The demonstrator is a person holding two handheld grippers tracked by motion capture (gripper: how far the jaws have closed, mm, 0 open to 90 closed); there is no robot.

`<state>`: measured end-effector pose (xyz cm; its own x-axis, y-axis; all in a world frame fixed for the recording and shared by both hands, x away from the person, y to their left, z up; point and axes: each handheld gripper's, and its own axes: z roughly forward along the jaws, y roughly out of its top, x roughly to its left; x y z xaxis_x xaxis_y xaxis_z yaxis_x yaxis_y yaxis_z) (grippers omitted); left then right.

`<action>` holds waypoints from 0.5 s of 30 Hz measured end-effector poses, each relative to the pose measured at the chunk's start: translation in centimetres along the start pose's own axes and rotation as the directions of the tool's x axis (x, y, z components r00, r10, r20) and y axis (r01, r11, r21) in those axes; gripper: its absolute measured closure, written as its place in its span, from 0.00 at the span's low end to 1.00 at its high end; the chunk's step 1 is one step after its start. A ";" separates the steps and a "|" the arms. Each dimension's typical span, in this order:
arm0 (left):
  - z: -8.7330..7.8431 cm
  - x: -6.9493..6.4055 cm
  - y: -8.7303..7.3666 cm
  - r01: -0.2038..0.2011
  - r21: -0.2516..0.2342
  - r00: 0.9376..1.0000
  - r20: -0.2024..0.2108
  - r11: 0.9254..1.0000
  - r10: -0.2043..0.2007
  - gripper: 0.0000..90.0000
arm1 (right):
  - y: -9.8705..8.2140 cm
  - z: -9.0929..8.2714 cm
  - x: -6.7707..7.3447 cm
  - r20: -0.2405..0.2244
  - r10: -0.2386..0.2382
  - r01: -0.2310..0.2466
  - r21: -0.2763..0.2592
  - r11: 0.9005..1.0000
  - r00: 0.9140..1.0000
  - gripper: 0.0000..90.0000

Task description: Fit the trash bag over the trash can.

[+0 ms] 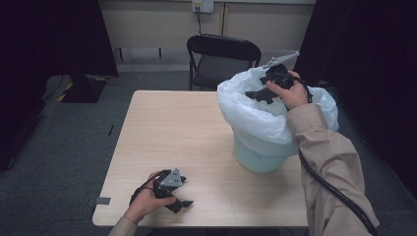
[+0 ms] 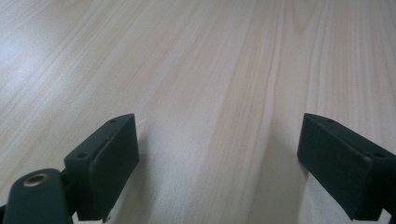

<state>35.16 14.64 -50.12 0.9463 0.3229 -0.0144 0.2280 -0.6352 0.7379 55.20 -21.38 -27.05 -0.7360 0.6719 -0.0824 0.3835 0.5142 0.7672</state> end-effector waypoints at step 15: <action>0.0 0.0 0.0 0.000 0.001 1.000 -0.003 1.000 0.000 0.13 | 0.1 -0.4 0.0 0.024 -0.006 0.006 0.012 1.000 1.000 0.14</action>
<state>35.14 14.63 -50.12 0.9458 0.3244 -0.0123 0.2277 -0.6360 0.7374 54.97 -21.53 -26.71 -0.7247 0.6814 -0.1026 0.3857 0.5245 0.7590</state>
